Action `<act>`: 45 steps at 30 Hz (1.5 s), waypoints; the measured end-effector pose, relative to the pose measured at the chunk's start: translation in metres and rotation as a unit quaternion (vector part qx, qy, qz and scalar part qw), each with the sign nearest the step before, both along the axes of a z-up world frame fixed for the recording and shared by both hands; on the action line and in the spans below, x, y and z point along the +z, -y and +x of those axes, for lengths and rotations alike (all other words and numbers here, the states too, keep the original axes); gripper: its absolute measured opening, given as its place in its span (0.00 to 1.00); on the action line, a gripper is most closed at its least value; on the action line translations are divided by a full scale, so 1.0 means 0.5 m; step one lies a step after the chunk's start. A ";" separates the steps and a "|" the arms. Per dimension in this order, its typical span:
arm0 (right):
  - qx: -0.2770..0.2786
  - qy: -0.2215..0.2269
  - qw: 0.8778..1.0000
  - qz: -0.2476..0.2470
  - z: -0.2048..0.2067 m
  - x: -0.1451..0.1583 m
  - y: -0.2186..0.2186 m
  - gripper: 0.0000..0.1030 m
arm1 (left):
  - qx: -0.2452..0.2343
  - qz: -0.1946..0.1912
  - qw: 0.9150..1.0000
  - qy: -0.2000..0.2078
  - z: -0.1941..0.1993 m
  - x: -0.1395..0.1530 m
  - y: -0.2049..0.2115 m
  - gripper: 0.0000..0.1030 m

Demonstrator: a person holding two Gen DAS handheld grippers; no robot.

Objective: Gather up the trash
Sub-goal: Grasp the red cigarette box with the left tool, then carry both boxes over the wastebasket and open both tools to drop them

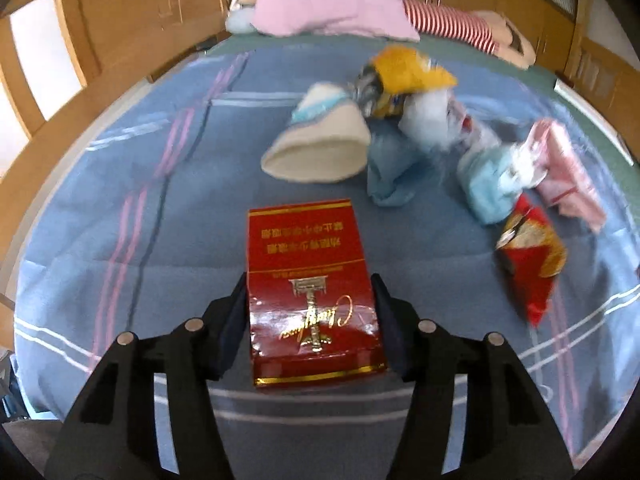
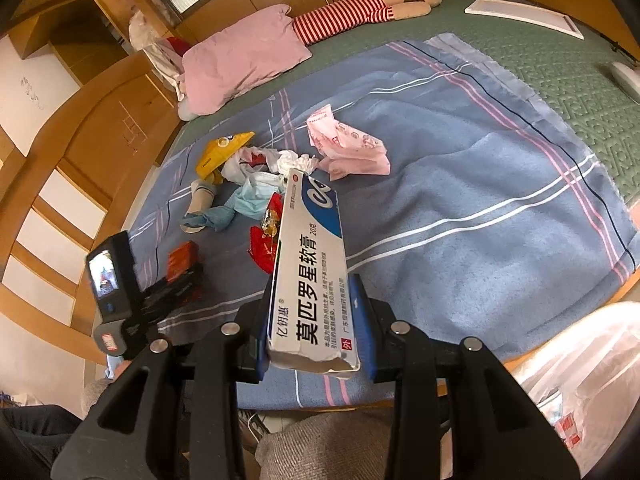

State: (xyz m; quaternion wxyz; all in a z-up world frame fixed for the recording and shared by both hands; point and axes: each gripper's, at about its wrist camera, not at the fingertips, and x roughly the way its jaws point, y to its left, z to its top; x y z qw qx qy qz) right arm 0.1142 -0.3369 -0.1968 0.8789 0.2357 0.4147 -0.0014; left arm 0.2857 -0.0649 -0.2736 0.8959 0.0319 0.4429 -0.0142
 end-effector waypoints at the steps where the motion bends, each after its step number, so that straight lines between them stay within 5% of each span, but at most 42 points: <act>1: -0.001 0.002 1.000 -0.001 -0.002 0.003 0.000 0.34 | -0.004 -0.003 1.000 0.013 -0.012 0.022 -0.001 0.56; 11: -0.031 0.040 0.998 -0.029 -0.106 0.069 -0.005 0.34 | -0.085 -0.001 0.990 0.109 -0.172 0.216 0.078 0.57; 17: -0.085 0.058 0.993 -0.050 -0.243 0.107 0.027 0.34 | -0.173 -0.022 0.975 0.136 -0.306 0.282 0.174 0.57; 31: -0.263 0.023 0.962 -0.062 -0.561 0.060 0.172 0.34 | -0.381 -0.015 0.916 0.122 -0.590 0.232 0.464 0.57; 39: -0.281 0.032 0.957 -0.064 -0.591 0.057 0.186 0.34 | -0.405 0.002 0.909 0.100 -0.617 0.198 0.520 0.59; 41: -0.279 0.035 0.957 -0.067 -0.597 0.061 0.183 0.34 | -0.406 0.004 0.909 0.093 -0.615 0.191 0.527 0.74; 45: -0.281 0.039 0.956 -0.068 -0.608 0.063 0.181 0.34 | -0.401 0.005 0.911 0.102 -0.617 0.196 0.523 0.80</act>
